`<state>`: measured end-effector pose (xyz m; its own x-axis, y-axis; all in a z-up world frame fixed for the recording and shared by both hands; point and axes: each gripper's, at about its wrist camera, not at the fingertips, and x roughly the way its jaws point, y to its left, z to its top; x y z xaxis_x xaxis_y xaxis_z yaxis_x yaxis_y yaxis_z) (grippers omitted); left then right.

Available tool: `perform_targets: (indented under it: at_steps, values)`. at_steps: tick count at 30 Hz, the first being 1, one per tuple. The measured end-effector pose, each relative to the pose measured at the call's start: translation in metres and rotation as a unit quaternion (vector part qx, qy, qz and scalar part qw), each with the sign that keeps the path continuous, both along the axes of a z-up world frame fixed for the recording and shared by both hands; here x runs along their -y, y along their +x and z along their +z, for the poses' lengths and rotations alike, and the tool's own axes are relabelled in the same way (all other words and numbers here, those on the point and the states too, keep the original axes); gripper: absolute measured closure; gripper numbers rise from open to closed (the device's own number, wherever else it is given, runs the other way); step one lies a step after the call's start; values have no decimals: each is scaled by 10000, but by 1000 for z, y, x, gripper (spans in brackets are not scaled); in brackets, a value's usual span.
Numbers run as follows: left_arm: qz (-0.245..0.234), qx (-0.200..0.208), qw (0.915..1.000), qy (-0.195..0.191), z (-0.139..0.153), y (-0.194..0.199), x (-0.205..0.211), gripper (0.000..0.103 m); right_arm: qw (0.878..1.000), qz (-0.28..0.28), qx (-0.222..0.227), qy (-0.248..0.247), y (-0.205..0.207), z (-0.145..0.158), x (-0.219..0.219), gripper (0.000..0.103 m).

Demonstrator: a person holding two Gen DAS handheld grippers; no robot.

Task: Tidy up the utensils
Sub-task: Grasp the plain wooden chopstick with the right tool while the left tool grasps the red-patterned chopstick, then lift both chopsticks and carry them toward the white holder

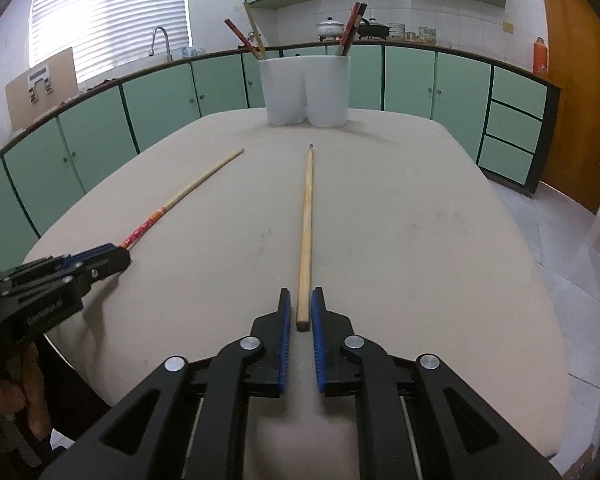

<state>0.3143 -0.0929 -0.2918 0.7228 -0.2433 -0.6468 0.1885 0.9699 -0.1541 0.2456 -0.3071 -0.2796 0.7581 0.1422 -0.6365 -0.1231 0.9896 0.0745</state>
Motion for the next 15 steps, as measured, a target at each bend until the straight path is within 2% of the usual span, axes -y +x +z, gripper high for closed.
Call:
perform_targets:
  at_steps: [1,5,10,15]
  values:
    - [37,-17,10000,-25,1,0,-2,97,10000,0,-16,-12,1,1,0,92]
    - [90,-233,9993,-262,9,4,-9,98,9999,-2,-65,83,0,7,-1,96]
    - [88,-64,9994,-320,40,-6,-14,98,9998,24,60,186,-12,31,-2,96]
    - [47,141,9995,-284,73,-16,-20,98,9997,16,158,203,-13,68,-1,96]
